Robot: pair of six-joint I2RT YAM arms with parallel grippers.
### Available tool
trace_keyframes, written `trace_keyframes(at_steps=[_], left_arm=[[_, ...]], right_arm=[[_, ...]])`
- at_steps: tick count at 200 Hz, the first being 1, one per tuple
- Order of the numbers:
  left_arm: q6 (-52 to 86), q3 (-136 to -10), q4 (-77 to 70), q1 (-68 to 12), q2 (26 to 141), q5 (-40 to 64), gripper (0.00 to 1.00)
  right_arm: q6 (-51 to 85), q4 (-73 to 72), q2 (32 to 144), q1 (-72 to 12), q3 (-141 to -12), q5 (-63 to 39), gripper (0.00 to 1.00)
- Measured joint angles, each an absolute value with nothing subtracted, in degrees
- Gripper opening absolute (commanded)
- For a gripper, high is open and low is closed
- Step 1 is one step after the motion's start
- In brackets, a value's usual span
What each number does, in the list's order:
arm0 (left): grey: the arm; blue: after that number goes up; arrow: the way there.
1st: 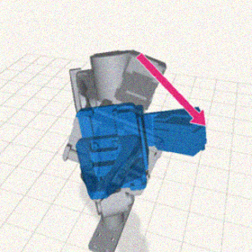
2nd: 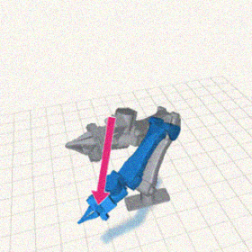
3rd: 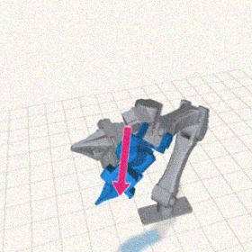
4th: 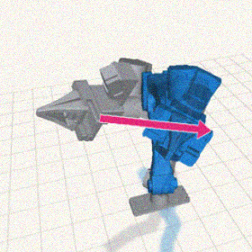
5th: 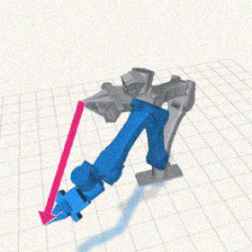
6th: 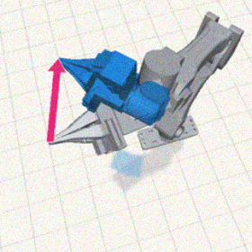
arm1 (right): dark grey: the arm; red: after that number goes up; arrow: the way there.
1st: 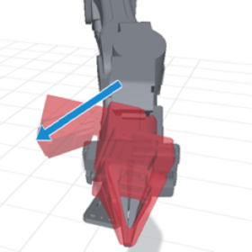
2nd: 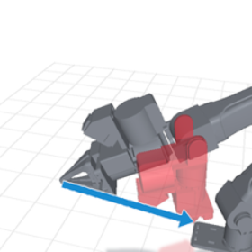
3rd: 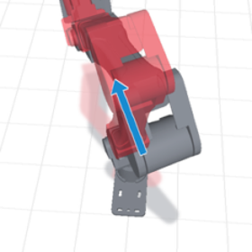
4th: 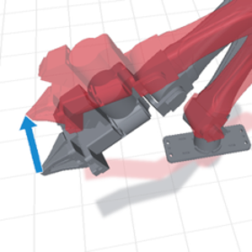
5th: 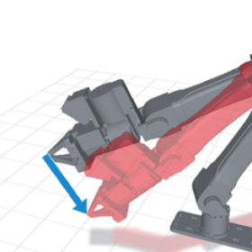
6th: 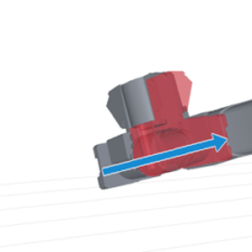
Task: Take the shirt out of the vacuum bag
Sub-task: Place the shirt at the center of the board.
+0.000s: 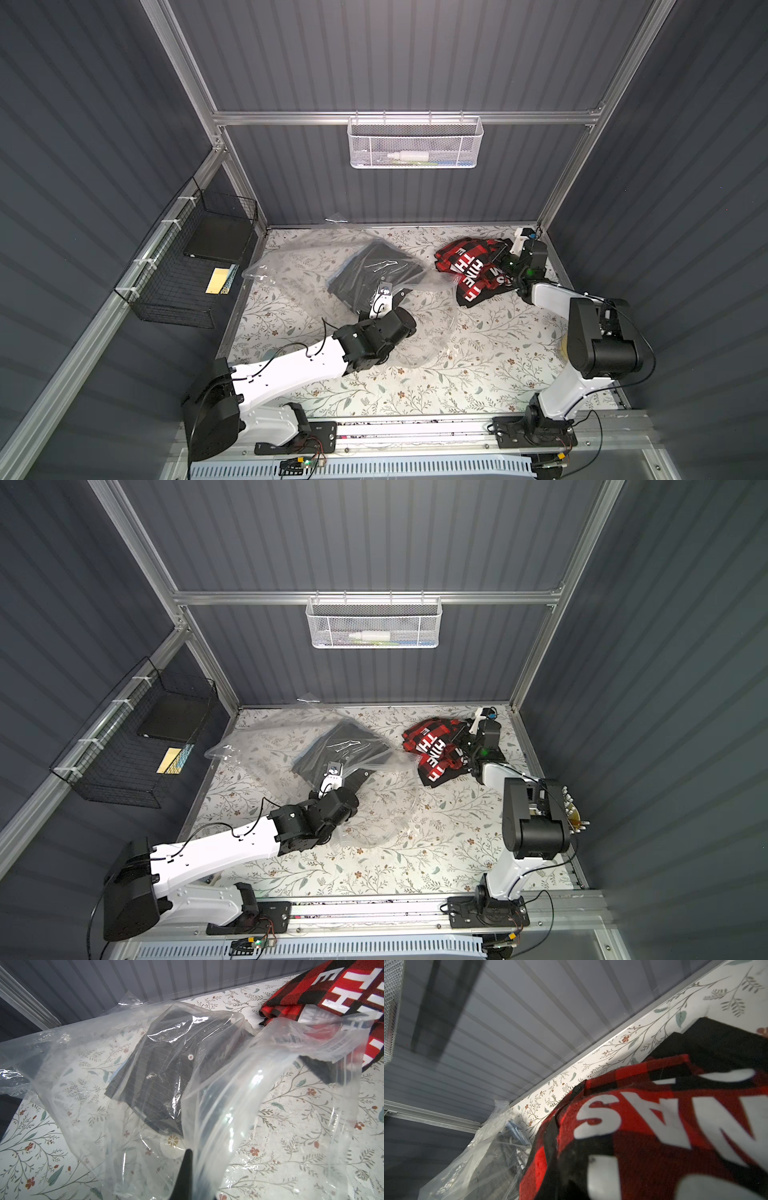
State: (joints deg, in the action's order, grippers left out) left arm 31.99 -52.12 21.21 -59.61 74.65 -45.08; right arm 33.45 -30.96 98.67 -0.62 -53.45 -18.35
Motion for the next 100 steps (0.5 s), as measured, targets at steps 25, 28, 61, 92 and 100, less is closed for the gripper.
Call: trace_keyframes(at_steps=[25,28,61,92,100], left_arm=[[32.1,-51.9,21.2,-59.6,74.5,-45.1,0.00],[32.2,-51.8,21.2,-59.6,74.5,-45.1,0.00],[32.2,-51.4,21.2,-59.6,74.2,-45.1,0.00],[32.2,-51.3,21.2,-59.6,74.2,-45.1,0.00],[32.2,-51.2,21.2,-59.6,74.2,-45.1,0.00]], right_arm=[[32.7,-31.5,96.9,-0.7,-52.8,-17.1,0.61],[33.1,-31.6,96.5,-0.8,-52.6,-17.0,0.63],[32.8,-31.7,90.4,-2.4,-49.6,-14.1,0.74],[32.3,-32.3,85.9,-6.8,-46.0,-11.0,0.76],[31.7,-32.4,85.7,-8.2,-45.2,-10.0,0.77]])
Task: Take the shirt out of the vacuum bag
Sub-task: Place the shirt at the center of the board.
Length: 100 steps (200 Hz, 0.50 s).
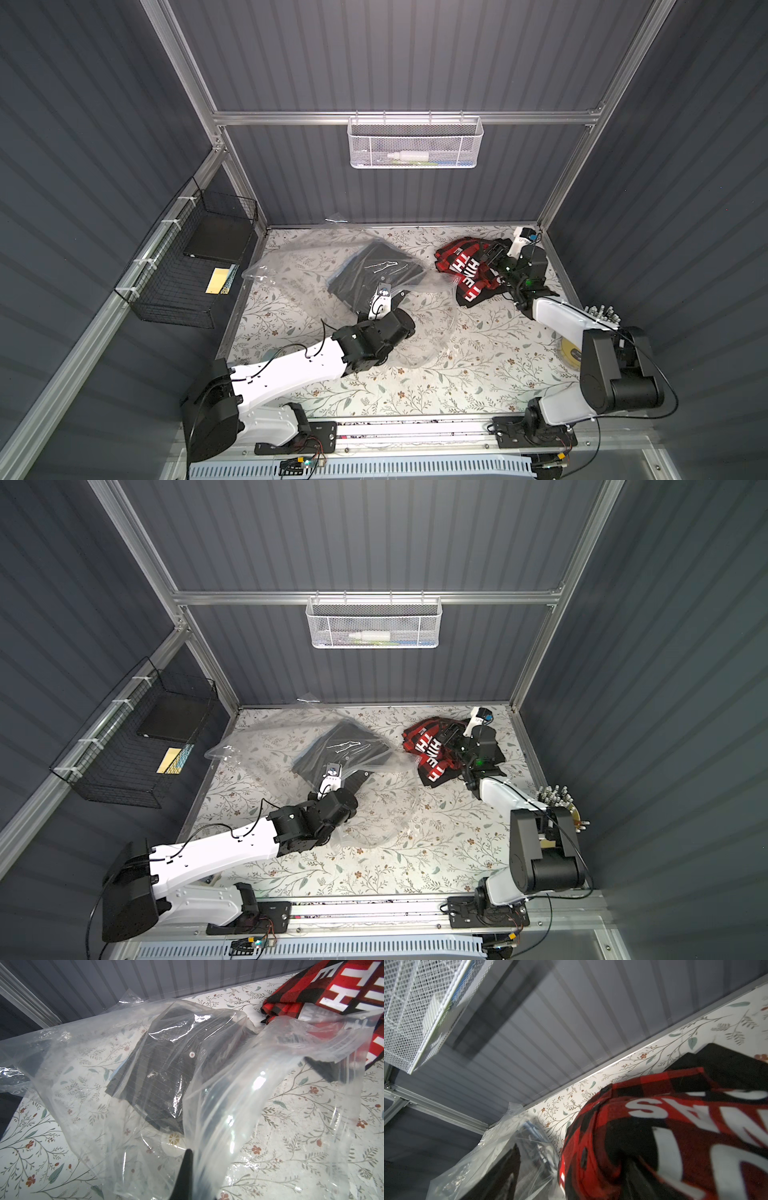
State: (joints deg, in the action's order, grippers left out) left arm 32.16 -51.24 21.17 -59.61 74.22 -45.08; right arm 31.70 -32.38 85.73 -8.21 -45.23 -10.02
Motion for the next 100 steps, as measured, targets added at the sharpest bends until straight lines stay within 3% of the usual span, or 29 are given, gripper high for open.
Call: trace_keyframes(at_steps=[59,100], left_arm=[[32.2,-51.0,21.2,-59.6,73.8,-45.1,0.00],[32.2,-50.5,21.2,-59.6,73.6,-45.1,0.00]], right_arm=[[26.2,-26.5,87.4,-16.6,-43.6,7.3,0.78],[25.2,-24.3,89.5,-17.3,-43.9,14.0,0.78]])
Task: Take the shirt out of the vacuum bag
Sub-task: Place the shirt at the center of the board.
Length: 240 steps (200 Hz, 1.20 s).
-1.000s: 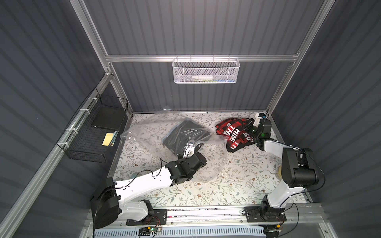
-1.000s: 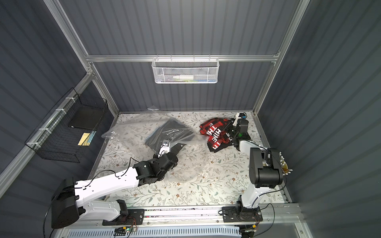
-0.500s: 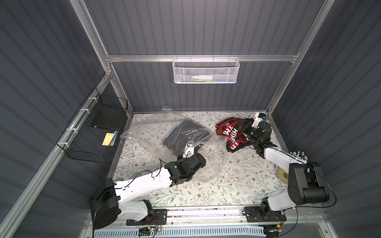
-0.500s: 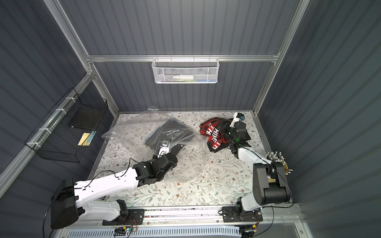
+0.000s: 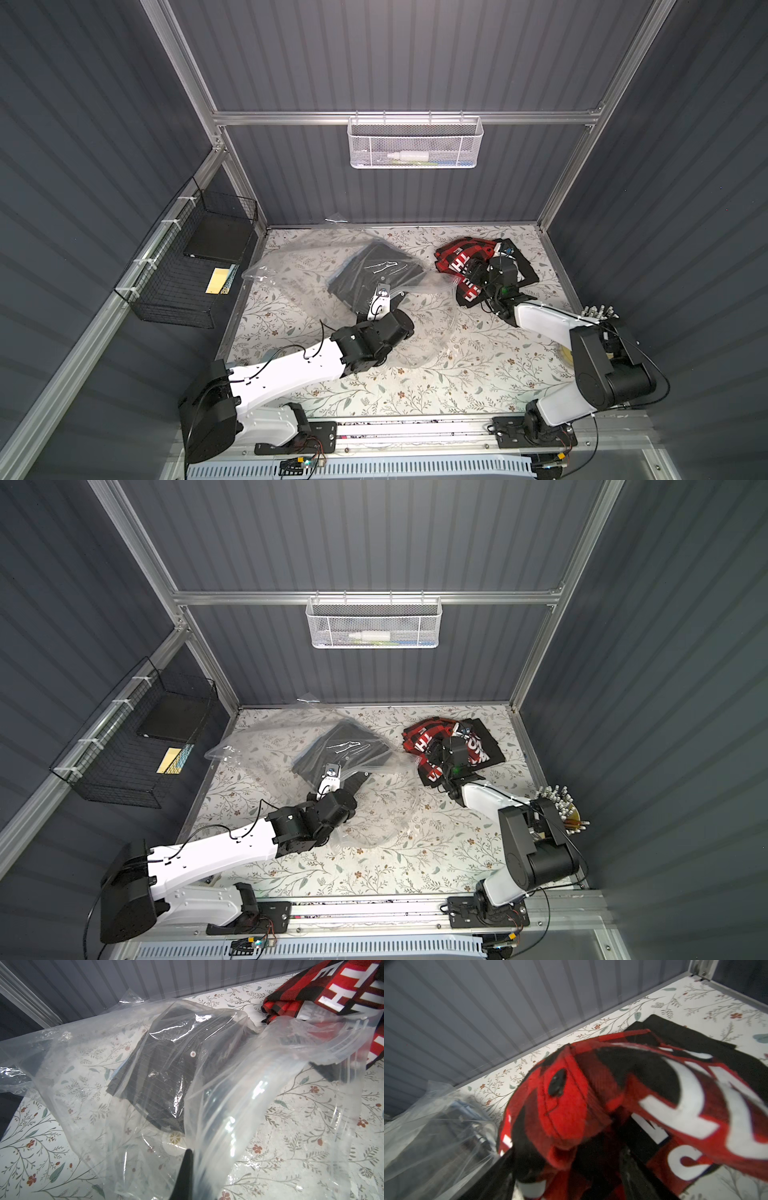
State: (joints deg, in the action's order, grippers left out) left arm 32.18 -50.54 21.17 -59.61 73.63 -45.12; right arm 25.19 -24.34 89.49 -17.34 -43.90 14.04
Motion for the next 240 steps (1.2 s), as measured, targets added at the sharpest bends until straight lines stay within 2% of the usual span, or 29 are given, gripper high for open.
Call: trace_keyframes(at_steps=[80,95,107,116,147,165,195,240], left_arm=[[32.2,-50.2,21.4,-59.6,73.4,-45.2,0.00],[32.2,-50.2,21.5,-59.6,73.3,-45.2,0.00],[32.2,-50.2,21.6,-59.6,73.3,-45.3,0.00],[32.2,-50.2,21.6,-59.6,73.3,-45.3,0.00],[32.2,-50.2,21.6,-59.6,73.3,-45.4,0.00],[32.2,-50.2,21.9,-59.6,73.1,-45.6,0.00],[32.2,-50.1,22.2,-59.6,73.0,-45.8,0.00],[32.1,-50.1,23.3,-59.6,72.7,-46.3,0.00]], right_arm=[[23.7,-24.8,95.4,-18.4,-47.2,15.4,0.75],[22.7,-24.8,95.9,-19.3,-48.9,15.8,0.72],[22.3,-24.9,96.4,-19.8,-50.3,15.8,0.64],[21.6,-25.0,96.9,-20.0,-51.2,15.9,0.52],[21.8,-25.1,98.7,-20.0,-52.2,16.4,0.22],[21.8,-24.8,98.9,-20.0,-52.2,16.0,0.00],[23.9,-23.7,97.5,-19.2,-52.2,13.5,0.00],[33.3,-22.7,92.7,-12.3,-52.5,0.4,0.00]])
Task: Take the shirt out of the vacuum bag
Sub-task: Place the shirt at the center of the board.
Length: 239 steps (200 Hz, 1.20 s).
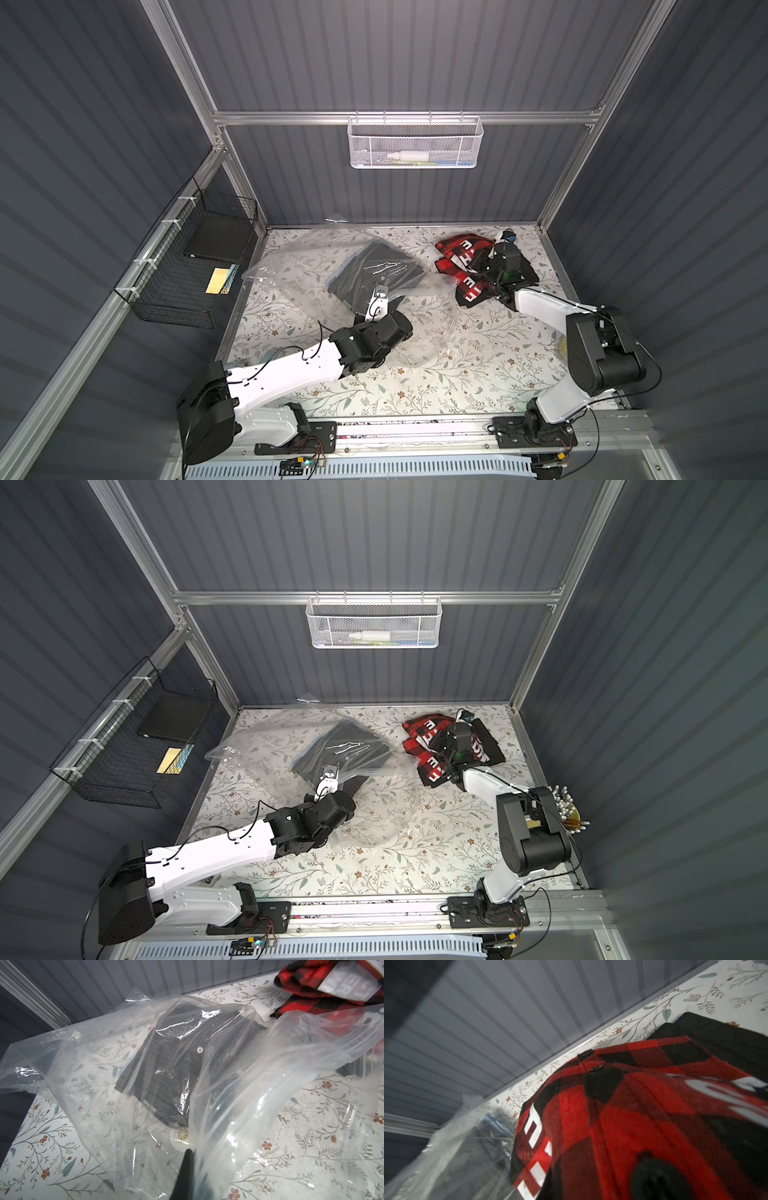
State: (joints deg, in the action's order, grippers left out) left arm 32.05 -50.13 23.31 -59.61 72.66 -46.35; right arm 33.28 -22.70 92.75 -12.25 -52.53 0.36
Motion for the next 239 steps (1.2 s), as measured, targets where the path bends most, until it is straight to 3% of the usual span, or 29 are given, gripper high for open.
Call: trace_keyframes(at_steps=[76,132,189,218,239], left_arm=[[29.5,-53.2,27.0,-59.6,71.5,-46.4,0.00],[28.0,-54.0,28.5,-59.6,71.5,-46.3,0.00],[26.1,-55.4,29.0,-59.6,71.5,-46.1,0.00],[25.5,-55.7,29.3,-59.6,72.0,-45.7,0.00],[25.1,-55.8,29.4,-59.6,72.1,-45.6,0.00]], right_arm=[[49.6,-29.9,96.4,-7.0,-51.1,-22.7,0.00],[46.8,-24.8,91.4,-10.6,-48.2,-18.6,0.00],[46.5,-27.0,93.7,-10.6,-38.1,-13.9,0.00],[46.3,-28.7,95.3,-10.6,-38.1,-13.6,0.44],[46.1,-28.4,94.3,-10.8,-38.1,-13.3,0.59]])
